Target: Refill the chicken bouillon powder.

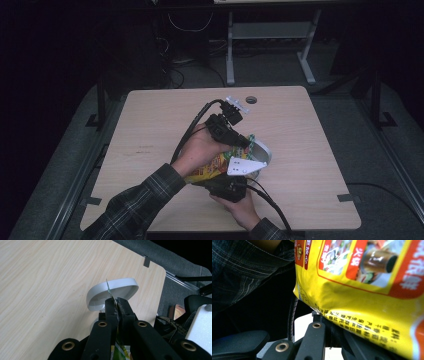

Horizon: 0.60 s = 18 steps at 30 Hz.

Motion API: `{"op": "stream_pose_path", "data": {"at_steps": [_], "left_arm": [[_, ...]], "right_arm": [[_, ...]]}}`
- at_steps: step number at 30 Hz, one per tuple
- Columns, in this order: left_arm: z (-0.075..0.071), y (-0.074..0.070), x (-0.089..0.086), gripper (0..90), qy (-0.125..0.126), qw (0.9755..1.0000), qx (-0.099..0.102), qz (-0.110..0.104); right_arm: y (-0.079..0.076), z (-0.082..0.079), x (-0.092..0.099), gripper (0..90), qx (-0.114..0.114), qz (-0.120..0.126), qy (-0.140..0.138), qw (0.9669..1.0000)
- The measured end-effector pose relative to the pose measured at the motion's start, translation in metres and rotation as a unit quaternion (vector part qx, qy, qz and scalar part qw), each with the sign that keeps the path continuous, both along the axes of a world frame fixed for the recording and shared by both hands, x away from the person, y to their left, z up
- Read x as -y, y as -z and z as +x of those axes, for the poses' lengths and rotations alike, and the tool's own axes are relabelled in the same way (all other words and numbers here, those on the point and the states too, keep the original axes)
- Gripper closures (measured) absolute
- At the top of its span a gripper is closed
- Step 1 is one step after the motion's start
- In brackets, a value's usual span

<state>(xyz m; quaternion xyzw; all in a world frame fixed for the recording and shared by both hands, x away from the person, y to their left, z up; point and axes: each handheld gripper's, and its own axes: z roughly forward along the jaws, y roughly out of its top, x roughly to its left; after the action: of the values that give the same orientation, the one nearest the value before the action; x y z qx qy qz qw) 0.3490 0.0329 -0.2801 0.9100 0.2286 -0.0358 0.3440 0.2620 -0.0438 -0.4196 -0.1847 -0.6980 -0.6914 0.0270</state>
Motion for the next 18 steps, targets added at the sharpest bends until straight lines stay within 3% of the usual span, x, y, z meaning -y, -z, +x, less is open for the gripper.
{"op": "stream_pose_path", "data": {"at_steps": [18], "left_arm": [[-0.0002, -0.0006, 0.0019, 88.3, 0.001, 1.0000, 0.001, 0.006]], "right_arm": [[0.0000, 0.0001, 0.0001, 90.0, -0.001, 0.004, 0.000, 1.0000]]}}
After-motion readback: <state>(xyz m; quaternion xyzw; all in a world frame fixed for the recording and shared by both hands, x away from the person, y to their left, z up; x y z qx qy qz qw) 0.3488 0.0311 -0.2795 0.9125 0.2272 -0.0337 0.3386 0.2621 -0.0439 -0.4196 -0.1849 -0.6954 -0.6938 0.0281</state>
